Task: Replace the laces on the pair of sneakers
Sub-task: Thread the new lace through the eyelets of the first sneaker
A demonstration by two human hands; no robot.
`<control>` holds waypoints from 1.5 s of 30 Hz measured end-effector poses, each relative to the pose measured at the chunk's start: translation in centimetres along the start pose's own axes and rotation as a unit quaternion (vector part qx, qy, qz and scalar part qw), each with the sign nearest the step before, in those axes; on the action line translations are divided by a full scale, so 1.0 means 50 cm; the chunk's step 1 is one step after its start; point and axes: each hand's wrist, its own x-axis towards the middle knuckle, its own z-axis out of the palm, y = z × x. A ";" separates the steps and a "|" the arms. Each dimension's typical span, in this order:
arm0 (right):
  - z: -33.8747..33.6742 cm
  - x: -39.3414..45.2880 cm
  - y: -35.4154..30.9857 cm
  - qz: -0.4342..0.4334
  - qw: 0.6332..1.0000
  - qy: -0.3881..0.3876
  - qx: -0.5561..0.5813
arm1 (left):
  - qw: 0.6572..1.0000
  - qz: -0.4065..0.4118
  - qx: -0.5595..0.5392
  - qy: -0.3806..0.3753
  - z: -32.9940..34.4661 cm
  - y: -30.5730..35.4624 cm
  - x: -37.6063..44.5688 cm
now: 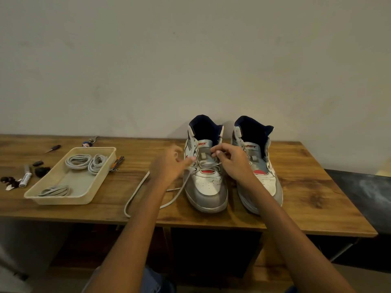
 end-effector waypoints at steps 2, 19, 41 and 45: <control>0.000 -0.002 -0.003 0.002 1.000 -0.003 0.001 | 0.998 -0.007 0.045 -0.048 0.007 0.003 0.002; -0.001 0.000 0.008 -0.010 1.000 0.004 -0.008 | 0.748 -0.139 -0.610 0.223 -0.095 -0.025 0.041; 0.035 -0.025 -0.030 -0.151 0.935 -0.041 -0.317 | 0.976 0.089 0.116 0.159 -0.007 0.003 0.000; 0.034 -0.020 -0.034 -0.128 0.946 -0.066 -0.289 | 0.991 0.043 0.071 0.103 -0.008 -0.004 0.014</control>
